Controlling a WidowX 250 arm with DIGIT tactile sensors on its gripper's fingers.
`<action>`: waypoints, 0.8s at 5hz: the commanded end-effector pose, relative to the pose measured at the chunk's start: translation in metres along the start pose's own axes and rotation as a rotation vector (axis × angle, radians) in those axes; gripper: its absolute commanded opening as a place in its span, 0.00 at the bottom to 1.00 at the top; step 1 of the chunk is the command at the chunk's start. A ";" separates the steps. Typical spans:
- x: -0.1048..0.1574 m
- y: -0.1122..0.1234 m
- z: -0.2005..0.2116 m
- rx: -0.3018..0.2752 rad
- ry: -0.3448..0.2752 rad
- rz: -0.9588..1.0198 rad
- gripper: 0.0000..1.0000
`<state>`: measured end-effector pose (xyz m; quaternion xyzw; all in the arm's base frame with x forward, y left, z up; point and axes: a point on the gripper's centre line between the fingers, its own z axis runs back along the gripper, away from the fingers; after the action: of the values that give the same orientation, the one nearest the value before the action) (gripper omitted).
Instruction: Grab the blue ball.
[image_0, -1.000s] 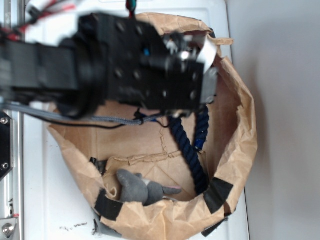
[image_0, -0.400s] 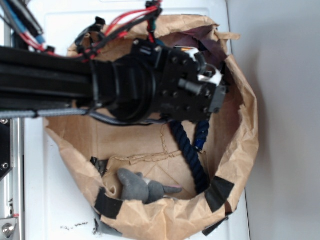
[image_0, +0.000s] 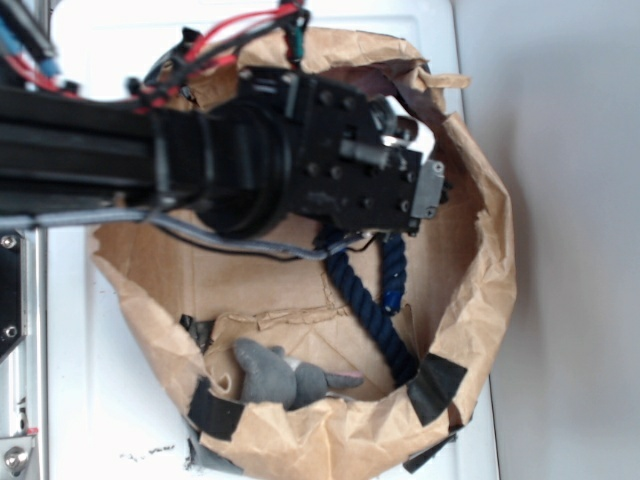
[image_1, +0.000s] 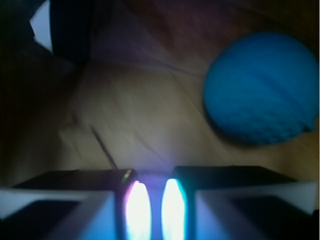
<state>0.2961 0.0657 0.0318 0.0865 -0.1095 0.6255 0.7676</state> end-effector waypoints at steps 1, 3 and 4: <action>0.014 0.016 0.062 -0.106 0.090 -0.028 0.00; 0.022 0.035 0.095 -0.169 0.224 -0.100 0.00; 0.025 0.046 0.101 -0.178 0.288 -0.168 0.00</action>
<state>0.2496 0.0525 0.1176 -0.0516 -0.0116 0.5439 0.8375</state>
